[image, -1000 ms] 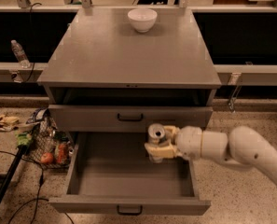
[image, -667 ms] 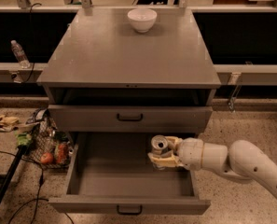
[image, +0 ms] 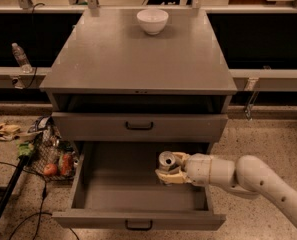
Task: Place redbull can into middle drawer
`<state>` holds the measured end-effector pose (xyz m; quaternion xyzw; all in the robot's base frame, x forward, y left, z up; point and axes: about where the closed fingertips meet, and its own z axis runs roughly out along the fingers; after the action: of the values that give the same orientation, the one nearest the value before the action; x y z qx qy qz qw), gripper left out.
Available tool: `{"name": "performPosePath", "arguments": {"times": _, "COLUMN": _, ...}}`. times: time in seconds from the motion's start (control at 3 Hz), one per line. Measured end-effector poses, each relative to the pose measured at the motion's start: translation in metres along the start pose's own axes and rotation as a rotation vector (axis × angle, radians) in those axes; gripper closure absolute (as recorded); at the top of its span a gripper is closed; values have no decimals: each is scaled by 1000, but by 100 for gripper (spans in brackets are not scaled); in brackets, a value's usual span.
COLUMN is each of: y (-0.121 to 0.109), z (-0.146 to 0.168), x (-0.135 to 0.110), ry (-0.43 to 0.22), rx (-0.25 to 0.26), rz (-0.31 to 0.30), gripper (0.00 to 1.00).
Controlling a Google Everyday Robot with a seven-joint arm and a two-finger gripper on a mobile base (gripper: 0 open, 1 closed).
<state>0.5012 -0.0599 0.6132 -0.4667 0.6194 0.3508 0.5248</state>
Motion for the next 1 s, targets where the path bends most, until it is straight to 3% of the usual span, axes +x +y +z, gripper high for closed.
{"name": "performPosePath", "arguments": {"times": 0.67, "y": -13, "z": 47, "x": 98, "ry": -4, "rx": -43, "rz": 10, "gripper": 99}}
{"name": "performPosePath", "arguments": {"times": 1.0, "y": -16, "z": 56, "x": 133, "ry": 40, "rx": -10, "rz": 24, "gripper": 69}}
